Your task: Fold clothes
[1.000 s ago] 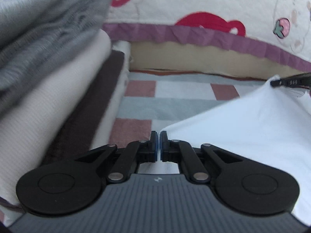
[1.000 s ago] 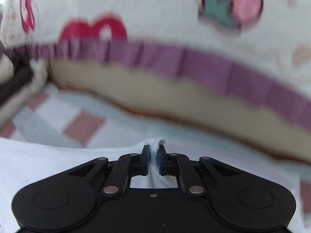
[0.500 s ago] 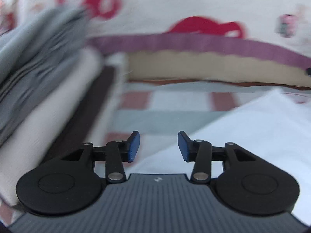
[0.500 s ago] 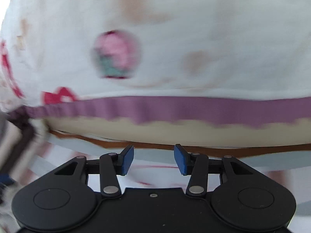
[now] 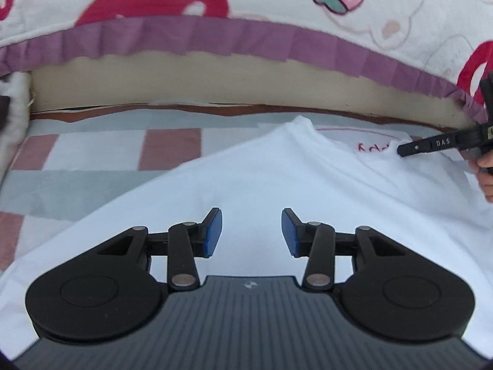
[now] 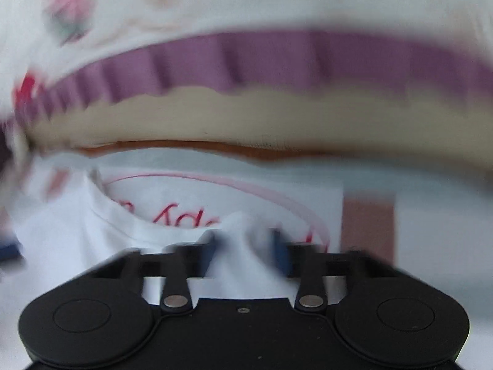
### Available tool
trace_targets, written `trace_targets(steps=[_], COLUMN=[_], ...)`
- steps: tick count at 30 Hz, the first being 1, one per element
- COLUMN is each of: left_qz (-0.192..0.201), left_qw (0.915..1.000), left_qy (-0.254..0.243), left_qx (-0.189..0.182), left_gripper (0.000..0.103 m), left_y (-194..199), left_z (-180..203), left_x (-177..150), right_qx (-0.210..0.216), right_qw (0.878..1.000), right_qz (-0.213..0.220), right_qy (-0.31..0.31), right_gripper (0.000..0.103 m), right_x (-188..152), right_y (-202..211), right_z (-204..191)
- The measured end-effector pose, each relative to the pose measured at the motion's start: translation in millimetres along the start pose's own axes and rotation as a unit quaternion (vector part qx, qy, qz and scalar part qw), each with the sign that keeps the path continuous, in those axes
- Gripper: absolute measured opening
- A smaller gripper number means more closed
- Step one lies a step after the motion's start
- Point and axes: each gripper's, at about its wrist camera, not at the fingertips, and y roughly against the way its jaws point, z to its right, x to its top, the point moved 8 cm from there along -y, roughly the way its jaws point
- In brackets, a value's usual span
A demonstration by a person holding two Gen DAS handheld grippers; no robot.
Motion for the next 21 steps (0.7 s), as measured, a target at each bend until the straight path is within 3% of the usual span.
trace_targets(steps=[4,6,10,12,14,17,20,21], left_qz=[0.000,-0.001,-0.003,-0.003,-0.002,0.015,0.030,0.028], left_qw=[0.9998,0.9993,0.9975,0.9963,0.9952,0.9965,0.9942,0.9927], left_qy=[-0.015,-0.025,-0.045,-0.055,-0.063,-0.068,-0.103,-0.116], left_qx=[0.016,0.029,0.054,0.067,0.075,0.046,-0.006,-0.018], left_gripper=[0.040,0.040,0.043,0.043,0.043,0.041,0.043,0.043], left_y=[-11.1,-15.6,-24.5,-28.8,-31.1,-17.1,0.3,4.1], left_z=[3.8,3.8,3.8,3.8,3.9,7.6,34.0,45.0], left_x=[0.2,-0.3,-1.2,-1.6,-2.0,-3.1,-8.8,-10.6], right_qx=[-0.059,-0.070,-0.079,-0.079,-0.072,-0.059,-0.099,-0.111], right_qw=[0.992,0.990,0.993,0.990,0.983,0.974,0.968,0.964], right_qz=[0.109,0.116,0.088,0.109,0.135,0.140,0.140,0.138], right_qy=[0.012,0.027,0.020,-0.027,-0.098,-0.165,-0.184,-0.199], right_gripper=[0.007,0.007,0.009,0.013,0.023,0.025,0.039,0.040], right_x=[28.3,32.6,31.0,33.8,33.7,14.0,-29.5,-46.7], right_y=[32.5,30.1,14.1,24.0,44.6,77.9,116.9,129.1], right_z=[2.5,1.7,5.0,17.6,40.8,74.3,109.2,123.5])
